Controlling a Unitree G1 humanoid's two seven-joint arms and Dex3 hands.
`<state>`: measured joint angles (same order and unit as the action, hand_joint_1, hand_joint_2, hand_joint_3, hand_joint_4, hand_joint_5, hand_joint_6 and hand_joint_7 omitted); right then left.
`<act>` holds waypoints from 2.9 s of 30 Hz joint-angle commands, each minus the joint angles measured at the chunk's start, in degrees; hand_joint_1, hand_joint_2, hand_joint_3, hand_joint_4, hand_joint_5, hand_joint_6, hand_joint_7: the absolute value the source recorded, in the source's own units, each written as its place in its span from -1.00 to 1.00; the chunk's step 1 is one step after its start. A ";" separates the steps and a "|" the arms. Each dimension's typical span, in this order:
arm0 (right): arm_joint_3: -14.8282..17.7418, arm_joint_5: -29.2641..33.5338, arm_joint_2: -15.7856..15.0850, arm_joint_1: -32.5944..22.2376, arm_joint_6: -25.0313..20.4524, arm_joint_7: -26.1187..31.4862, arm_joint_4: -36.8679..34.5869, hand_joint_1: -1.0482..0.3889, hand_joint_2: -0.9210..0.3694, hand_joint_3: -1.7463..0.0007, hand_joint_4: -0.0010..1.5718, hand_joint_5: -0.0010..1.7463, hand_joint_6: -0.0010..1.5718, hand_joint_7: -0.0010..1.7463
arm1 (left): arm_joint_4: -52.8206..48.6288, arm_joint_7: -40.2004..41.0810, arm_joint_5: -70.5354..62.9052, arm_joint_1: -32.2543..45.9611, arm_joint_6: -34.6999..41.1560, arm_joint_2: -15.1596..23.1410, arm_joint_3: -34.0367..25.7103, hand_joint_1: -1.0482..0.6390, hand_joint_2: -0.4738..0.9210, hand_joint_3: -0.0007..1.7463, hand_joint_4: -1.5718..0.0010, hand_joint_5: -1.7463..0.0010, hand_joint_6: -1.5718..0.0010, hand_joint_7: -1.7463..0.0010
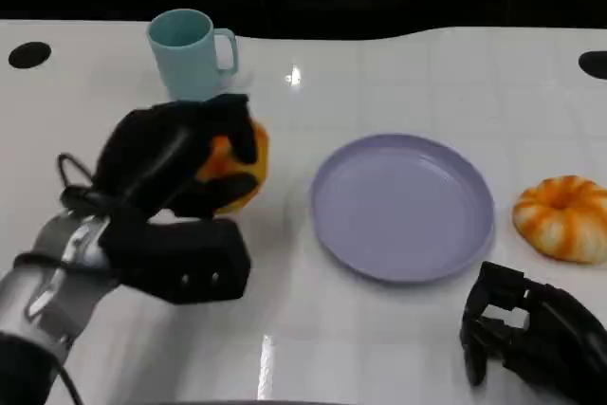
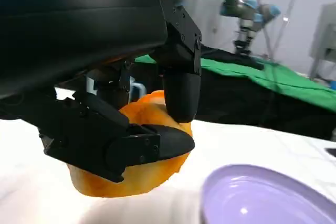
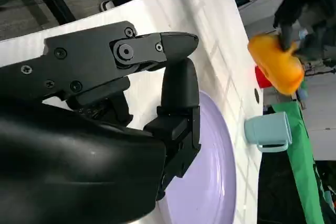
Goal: Grasp the bread from the table and place it into the plate.
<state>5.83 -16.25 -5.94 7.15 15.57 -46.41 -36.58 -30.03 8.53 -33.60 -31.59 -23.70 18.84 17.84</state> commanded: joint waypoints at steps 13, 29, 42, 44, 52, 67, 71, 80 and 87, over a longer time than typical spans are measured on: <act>0.06 -0.08 -0.31 -0.01 1.53 0.16 -1.29 -0.36 -1.00 0.75 -0.10 1.00 -0.22 0.87 | -14.02 -3.23 -1.57 -14.63 -2.48 -7.45 5.90 0.03 0.42 0.35 -0.15 -1.00 0.11 -1.00; 0.54 -1.61 -0.06 0.66 1.79 -1.64 -2.94 -0.32 -1.00 0.75 -0.08 1.00 -0.19 0.83 | -26.88 1.80 -6.63 -23.86 -3.56 -16.13 12.66 -0.05 0.42 0.31 -0.19 -1.00 0.11 -1.00; 0.10 -1.05 -0.07 0.86 3.08 -1.33 -3.72 -0.35 -1.00 0.74 -0.10 1.00 -0.20 0.83 | -35.57 1.66 -5.69 -26.27 -4.02 -21.76 13.67 -0.11 0.69 -0.10 0.09 -0.95 0.21 -0.59; 0.16 -1.14 -0.01 0.97 3.10 -1.30 -3.96 -0.35 -1.00 0.76 -0.10 1.00 -0.20 0.83 | -35.87 -1.79 -5.29 -26.76 -3.46 -21.74 13.92 -0.16 0.86 -0.39 0.27 -0.64 0.28 -0.06; -0.38 -0.18 -0.26 0.55 3.62 -0.11 -2.82 -0.34 -1.00 0.74 -0.09 1.00 -0.19 0.82 | -35.15 -6.88 -7.48 -27.64 -0.01 -20.90 16.88 -0.67 1.00 -0.43 0.99 0.53 0.95 0.56; 0.16 -0.61 -0.42 0.87 3.32 -0.62 -3.46 -0.35 -1.00 0.76 -0.10 1.00 -0.19 0.82 | -27.95 -14.41 -3.32 -25.09 -1.08 -16.40 14.24 -0.90 1.00 -0.28 0.99 0.65 0.97 0.63; 0.33 -0.67 -0.63 1.06 3.29 -0.98 -4.04 -0.37 -1.00 0.76 -0.11 1.00 -0.19 0.81 | -24.27 -16.97 -1.55 -23.42 -0.95 -14.36 13.26 -0.89 1.00 -0.30 0.97 0.46 0.91 0.59; 0.24 -0.24 -0.54 0.95 4.19 -0.92 -4.11 -0.35 -1.00 0.73 -0.12 1.00 -0.19 0.80 | -21.23 -13.43 -2.57 -22.03 -1.36 -13.40 13.02 -0.81 1.00 -0.40 0.92 -0.63 0.67 -0.08; 0.33 -0.69 -0.19 0.89 3.97 -1.21 -3.90 -0.34 -1.00 0.73 -0.11 1.00 -0.19 0.79 | -21.78 -12.03 -2.89 -22.01 -2.26 -13.74 13.35 -0.75 1.00 -0.45 0.69 -1.00 0.49 -0.80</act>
<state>5.85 -16.64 -5.60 8.66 19.66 -47.55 -39.91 -51.65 -5.26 -35.84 -53.80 -24.95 4.55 31.02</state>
